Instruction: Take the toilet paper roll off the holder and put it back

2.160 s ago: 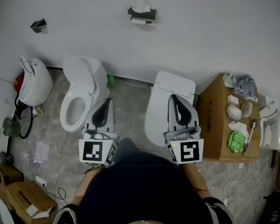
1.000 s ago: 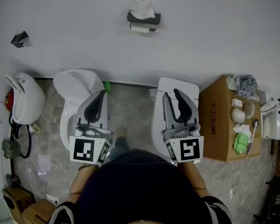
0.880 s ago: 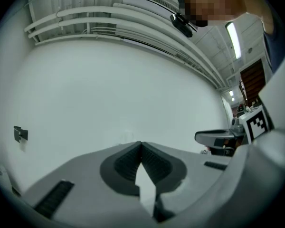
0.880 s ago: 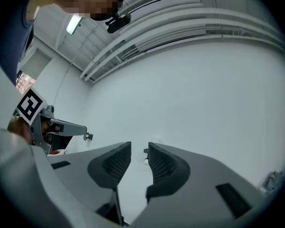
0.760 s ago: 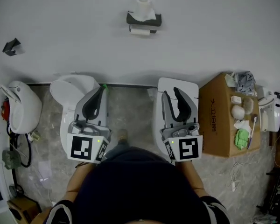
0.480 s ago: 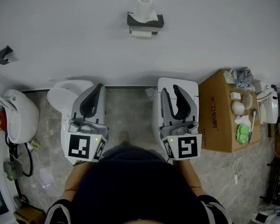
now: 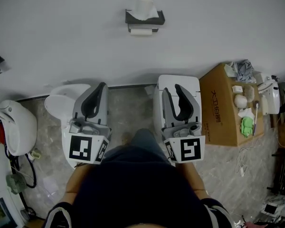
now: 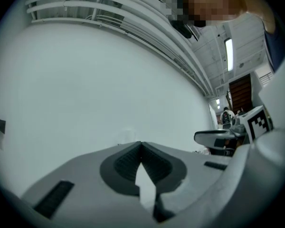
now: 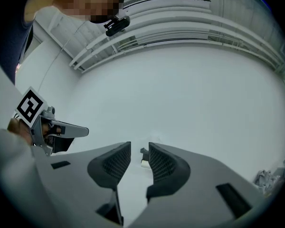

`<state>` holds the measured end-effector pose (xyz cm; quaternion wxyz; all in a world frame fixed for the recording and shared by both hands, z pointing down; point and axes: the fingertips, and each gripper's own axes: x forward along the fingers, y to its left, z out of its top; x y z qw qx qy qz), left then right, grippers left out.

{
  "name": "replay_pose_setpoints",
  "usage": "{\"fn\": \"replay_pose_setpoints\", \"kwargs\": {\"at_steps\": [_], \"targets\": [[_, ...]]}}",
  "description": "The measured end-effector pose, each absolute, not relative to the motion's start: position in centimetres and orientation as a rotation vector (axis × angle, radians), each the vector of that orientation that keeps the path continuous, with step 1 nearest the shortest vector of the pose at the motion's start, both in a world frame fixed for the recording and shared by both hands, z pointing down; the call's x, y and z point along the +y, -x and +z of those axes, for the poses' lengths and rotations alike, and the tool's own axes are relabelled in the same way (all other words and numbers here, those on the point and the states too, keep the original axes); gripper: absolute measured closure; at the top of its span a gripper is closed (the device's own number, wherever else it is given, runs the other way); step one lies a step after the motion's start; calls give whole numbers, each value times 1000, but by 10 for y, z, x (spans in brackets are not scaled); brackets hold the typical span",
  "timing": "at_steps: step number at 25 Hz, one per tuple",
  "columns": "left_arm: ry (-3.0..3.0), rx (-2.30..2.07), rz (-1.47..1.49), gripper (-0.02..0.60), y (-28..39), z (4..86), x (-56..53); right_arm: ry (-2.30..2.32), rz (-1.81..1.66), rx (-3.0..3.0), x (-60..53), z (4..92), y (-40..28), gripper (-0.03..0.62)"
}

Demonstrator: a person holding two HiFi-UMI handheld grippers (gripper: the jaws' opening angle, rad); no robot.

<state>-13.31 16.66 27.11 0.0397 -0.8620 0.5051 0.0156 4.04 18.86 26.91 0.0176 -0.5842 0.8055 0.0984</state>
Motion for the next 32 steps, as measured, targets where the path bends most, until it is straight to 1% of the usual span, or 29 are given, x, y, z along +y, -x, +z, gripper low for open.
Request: {"fn": "replay_pose_setpoints", "kwargs": {"at_steps": [9,14,18,32], "targets": [[2672,1514,55,581,123,274,160,1842,312,2490,187,268,-45,467],[2657,1531,65,581,122,273,143,1796,321,2514,168,269,-41,464],[2634,1553,71,581,121,270,121,1764,330,2518,143,266,-41,462],[2626,1570,51,581,105,262,11,1685,323,2596,23,262,-42,416]]}}
